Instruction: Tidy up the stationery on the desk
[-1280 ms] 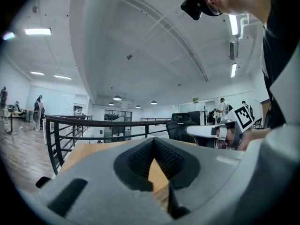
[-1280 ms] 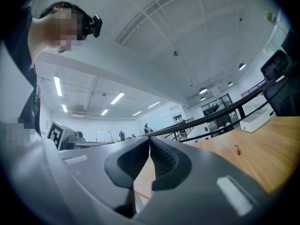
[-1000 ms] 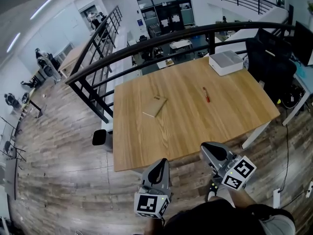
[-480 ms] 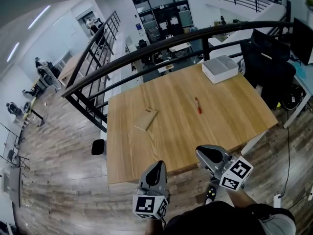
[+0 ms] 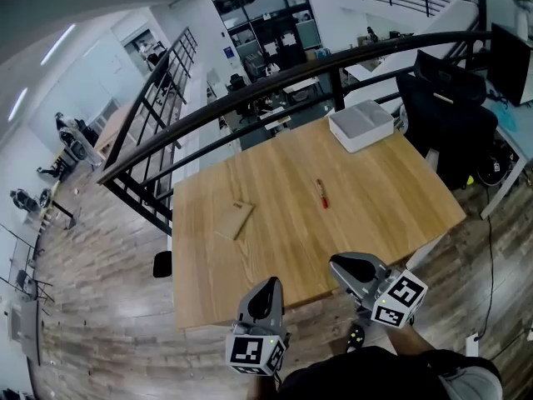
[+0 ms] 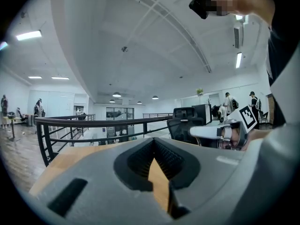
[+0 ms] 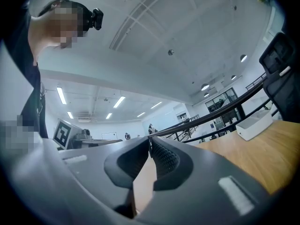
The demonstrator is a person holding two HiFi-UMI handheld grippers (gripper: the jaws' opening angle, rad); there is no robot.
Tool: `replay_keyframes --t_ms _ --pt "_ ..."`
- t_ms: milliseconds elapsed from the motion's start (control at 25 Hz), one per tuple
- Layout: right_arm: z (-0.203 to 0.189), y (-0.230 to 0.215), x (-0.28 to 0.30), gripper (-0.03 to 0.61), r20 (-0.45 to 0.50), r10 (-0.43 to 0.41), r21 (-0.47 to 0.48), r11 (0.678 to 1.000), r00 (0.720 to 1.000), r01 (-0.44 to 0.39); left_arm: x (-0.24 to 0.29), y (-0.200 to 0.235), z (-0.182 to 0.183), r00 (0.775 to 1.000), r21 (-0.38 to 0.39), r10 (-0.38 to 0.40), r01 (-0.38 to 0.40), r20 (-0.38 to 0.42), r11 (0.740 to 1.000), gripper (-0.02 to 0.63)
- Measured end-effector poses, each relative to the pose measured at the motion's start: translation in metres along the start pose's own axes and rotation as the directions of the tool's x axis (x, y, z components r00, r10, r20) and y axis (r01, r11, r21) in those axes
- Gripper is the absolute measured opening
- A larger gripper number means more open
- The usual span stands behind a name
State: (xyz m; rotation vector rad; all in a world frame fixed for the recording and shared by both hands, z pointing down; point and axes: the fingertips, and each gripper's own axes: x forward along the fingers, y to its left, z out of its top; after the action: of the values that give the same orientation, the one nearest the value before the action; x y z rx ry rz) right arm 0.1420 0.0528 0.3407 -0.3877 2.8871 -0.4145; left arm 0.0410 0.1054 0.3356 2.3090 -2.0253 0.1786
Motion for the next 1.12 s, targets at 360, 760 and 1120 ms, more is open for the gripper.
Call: replay_keyframes --t_ms 360,760,1120 --pt "0.008 -0.038 -0.014 0.015 0.007 0.013 0.014 1.000 1.000 -0.013 0.040 -0.022 0.002 1.000 0.007 -0.006 0.006 -0.012 1.000 0.002" --pt "-0.002 -0.046 -0.003 0.020 -0.027 0.039 0.028 0.999 0.999 -0.038 0.044 -0.011 -0.003 0.999 -0.006 0.028 -0.028 -0.031 1.000 0.006" --pt "-0.019 -0.053 0.042 0.026 -0.086 0.087 0.017 0.996 0.993 -0.086 0.049 0.033 -0.021 0.995 -0.050 0.092 -0.094 -0.031 0.994 0.012"
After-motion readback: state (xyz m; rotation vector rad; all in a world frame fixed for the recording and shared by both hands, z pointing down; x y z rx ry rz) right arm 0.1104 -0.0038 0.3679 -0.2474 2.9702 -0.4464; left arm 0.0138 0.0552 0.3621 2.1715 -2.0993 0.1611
